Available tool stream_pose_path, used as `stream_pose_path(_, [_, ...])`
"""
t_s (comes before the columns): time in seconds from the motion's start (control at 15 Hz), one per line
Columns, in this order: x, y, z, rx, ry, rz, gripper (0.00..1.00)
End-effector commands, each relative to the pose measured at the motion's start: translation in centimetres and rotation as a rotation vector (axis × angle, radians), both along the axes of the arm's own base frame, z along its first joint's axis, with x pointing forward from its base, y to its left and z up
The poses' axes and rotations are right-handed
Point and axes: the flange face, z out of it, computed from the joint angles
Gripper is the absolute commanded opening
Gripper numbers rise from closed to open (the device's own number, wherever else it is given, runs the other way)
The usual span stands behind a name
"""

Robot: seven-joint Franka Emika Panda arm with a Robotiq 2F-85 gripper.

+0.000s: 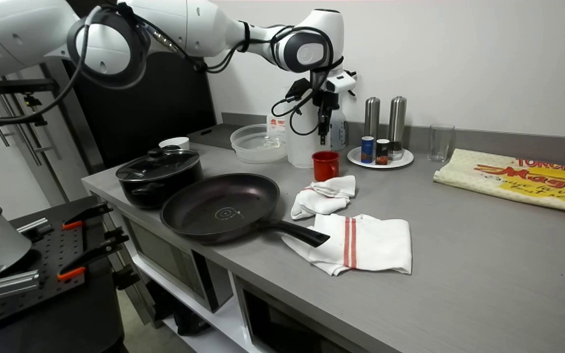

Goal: Move the red mug to the right

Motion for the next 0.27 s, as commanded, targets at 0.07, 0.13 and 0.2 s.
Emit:
stream_pose_path(0.07, [0.14, 0.30, 0.79, -0.001, -0.013, 0.033, 1.00])
stream_pose_path(0.13, [0.13, 0.27, 0.69, -0.001, -0.012, 0.032, 1.00])
stream_pose_path(0.2, [0.10, 0.20, 0.52, -0.001, -0.010, 0.031, 1.00])
